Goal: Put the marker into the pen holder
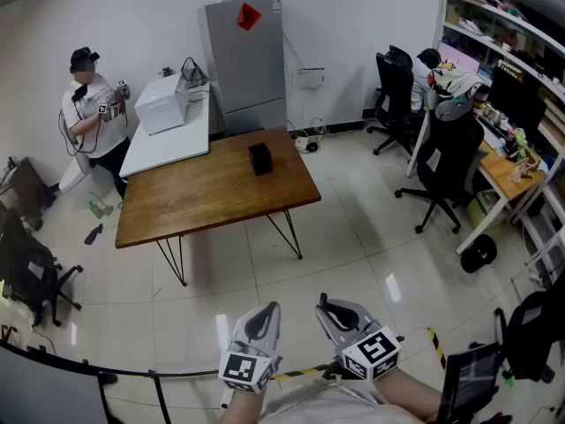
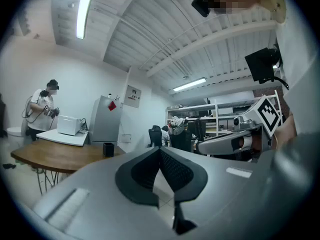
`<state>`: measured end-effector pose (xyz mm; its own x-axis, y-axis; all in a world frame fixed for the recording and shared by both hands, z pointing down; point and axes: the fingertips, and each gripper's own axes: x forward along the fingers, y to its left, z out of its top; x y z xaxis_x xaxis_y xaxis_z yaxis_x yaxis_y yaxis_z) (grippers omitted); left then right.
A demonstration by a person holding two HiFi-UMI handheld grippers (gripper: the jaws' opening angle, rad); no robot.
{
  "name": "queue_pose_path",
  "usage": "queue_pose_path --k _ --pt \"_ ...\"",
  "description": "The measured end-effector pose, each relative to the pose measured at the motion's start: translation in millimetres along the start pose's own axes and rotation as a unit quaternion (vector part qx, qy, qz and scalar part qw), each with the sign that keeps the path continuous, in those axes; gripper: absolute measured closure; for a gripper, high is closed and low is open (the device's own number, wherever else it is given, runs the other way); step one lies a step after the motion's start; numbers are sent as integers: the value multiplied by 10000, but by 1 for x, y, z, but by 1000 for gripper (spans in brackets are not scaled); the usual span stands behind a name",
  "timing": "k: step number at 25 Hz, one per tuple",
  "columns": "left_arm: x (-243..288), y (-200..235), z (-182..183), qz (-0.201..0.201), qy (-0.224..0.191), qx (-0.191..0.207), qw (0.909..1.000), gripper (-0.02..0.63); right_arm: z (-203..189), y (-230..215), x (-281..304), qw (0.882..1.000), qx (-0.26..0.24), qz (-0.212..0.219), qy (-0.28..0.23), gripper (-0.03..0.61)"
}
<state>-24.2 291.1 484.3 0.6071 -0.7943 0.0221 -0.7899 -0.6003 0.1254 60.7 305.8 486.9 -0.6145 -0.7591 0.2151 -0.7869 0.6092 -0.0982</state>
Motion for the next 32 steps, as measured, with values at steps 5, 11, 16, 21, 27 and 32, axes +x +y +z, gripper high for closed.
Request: queue_pose_path --k 5,11,16,21,27,32 --pt "27 19 -3 58 -18 6 10000 601 9 -21 27 9999 -50 73 -53 543" --pt "81 50 -3 299 -21 -72 9995 601 18 -70 73 9993 44 347 -116 543" --pt "149 88 10 682 -97 10 9976 601 42 -131 128 9975 -37 690 -130 543" --pt "224 118 25 1009 -222 53 9946 601 75 -202 176 9949 -247 958 -205 543" --pt "269 149 33 1288 -99 44 9916 601 101 -256 217 9939 -175 1070 -216 543" --pt "291 181 17 1456 79 -29 9893 601 93 -269 254 9919 -236 1246 -20 543"
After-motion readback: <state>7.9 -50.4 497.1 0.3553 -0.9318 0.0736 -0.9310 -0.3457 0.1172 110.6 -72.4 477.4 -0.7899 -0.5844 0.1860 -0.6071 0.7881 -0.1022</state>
